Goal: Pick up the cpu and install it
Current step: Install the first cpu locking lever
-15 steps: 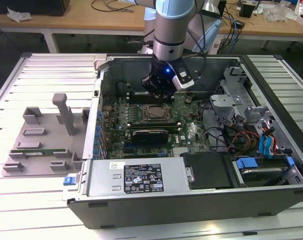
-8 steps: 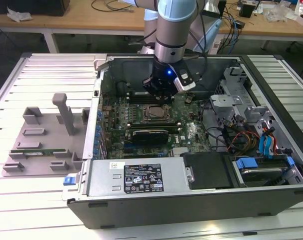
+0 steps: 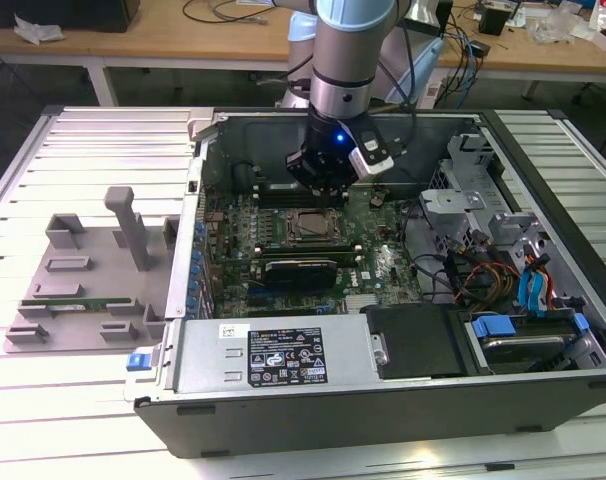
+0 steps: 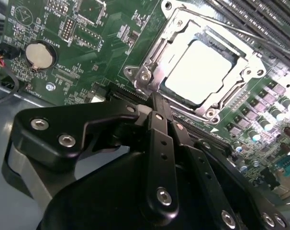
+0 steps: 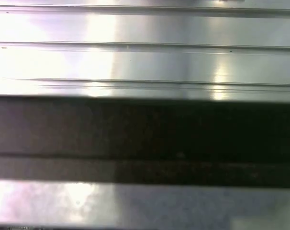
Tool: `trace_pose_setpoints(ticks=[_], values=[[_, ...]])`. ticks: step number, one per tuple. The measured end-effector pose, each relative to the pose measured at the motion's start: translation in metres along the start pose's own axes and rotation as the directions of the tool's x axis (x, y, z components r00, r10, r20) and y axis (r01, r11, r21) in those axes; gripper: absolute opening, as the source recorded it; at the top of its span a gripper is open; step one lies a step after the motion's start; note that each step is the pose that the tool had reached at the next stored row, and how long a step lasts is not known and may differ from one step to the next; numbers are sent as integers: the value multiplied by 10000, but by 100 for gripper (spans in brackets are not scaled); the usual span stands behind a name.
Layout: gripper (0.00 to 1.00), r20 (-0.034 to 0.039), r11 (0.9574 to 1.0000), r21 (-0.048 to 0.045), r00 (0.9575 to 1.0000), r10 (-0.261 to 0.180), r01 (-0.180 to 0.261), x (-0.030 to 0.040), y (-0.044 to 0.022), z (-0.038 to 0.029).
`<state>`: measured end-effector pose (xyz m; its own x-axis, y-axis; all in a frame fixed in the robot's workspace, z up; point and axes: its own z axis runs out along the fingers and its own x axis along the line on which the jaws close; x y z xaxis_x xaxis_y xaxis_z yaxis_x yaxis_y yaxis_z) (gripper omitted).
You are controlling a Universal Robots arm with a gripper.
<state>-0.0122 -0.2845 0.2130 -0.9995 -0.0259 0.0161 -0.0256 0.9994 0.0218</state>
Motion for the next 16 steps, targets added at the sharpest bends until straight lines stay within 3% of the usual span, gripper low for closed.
trace_pose_setpoints(ticks=[7,16], values=[[11,-3,10000,96,10000,2,-2,3,-71,-2],[11,-4,9998,180,10000,4,-3,4,-101,-6]])
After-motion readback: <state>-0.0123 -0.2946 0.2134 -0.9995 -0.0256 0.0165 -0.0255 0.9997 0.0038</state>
